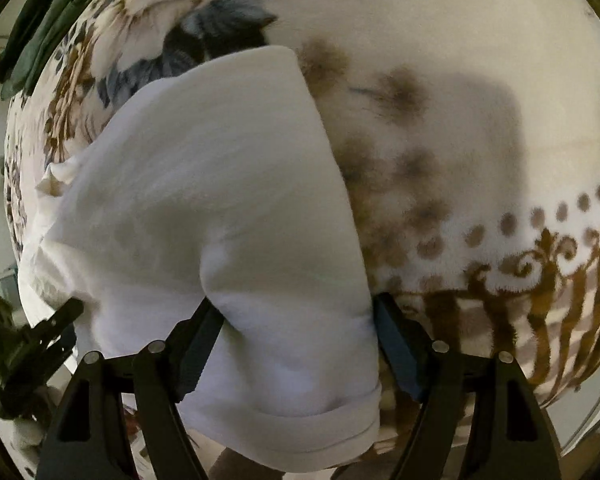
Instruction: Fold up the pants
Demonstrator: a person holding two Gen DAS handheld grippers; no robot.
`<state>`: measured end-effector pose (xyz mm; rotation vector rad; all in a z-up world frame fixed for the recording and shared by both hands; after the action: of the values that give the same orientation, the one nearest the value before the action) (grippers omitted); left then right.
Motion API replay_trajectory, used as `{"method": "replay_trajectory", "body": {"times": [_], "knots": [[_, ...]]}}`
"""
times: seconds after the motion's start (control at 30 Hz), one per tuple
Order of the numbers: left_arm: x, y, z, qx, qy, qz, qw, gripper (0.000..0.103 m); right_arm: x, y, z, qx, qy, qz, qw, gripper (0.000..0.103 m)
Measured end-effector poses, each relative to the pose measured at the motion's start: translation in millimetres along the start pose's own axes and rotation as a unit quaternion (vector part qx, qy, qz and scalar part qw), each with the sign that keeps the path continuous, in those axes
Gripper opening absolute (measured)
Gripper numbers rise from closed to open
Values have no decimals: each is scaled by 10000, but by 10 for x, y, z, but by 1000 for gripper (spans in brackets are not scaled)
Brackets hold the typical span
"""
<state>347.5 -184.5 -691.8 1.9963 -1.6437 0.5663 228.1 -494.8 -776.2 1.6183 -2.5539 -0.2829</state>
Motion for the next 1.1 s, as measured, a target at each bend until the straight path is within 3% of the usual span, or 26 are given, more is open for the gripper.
{"method": "replay_trajectory", "body": {"times": [0.1,0.2,0.23,0.3,0.4,0.47,0.57,0.6,0.63,0.73,0.8,0.9,0.93,1.0,1.1], "knots": [[82,-50,-355,509,113,33,9986,53,-39,-6,-101,124,118,-18,9999,79],[-96,-130,-1096,1748,122,-196,9843,54,-45,19,-254,280,4,220,9994,79],[-307,-133,-1404,2182,291,-542,9740,54,-42,29,-311,344,-75,346,9988,79],[-805,-112,-1727,2593,538,-1267,9559,54,-38,44,-405,483,-196,538,9972,79],[-1755,-47,-2002,3091,916,-2662,9084,54,-54,59,-551,833,-235,753,9934,79],[-2131,-33,-2024,3325,1059,-3138,8830,54,-110,102,-603,1085,-374,830,9899,79],[-2392,-128,-1920,3429,1454,-3381,8643,54,-139,151,-610,1254,-340,918,9873,80],[-2381,-203,-1841,3390,1599,-3348,8645,56,-145,168,-600,1250,-317,946,9871,80],[-2394,-280,-1767,3308,1545,-3277,8713,59,-144,179,-603,1251,-318,1005,9865,80],[-2471,-444,-1653,3189,1515,-3165,8804,63,-134,205,-625,1286,-326,1136,9846,79],[-2516,-490,-1640,3140,1525,-3154,8824,69,-106,204,-677,1354,-312,1199,9830,80],[-2504,-522,-1681,3196,1468,-3107,8830,69,-126,218,-788,1482,-180,1122,9824,80],[-2499,-530,-1712,3264,1414,-3033,8840,65,-124,226,-819,1514,-139,1081,9824,80],[-2434,-545,-1797,3352,1250,-2788,8912,36,-158,241,-889,1636,67,956,9819,80],[-2275,-559,-1938,3468,1020,-2347,9024,25,-182,294,-1019,1908,591,751,9770,79]]}}
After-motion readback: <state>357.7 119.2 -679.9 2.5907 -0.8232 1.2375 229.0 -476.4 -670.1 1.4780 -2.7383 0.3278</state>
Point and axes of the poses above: each gripper's, at about its wrist camera, not at the fingertips, and z roughly the way its jaws point, x to its right, y to its underside, the point moved 9 cm from there along z, roughly the way its jaws point, and after that the axes turned 14 degrees about y, right-handed, at the moved point
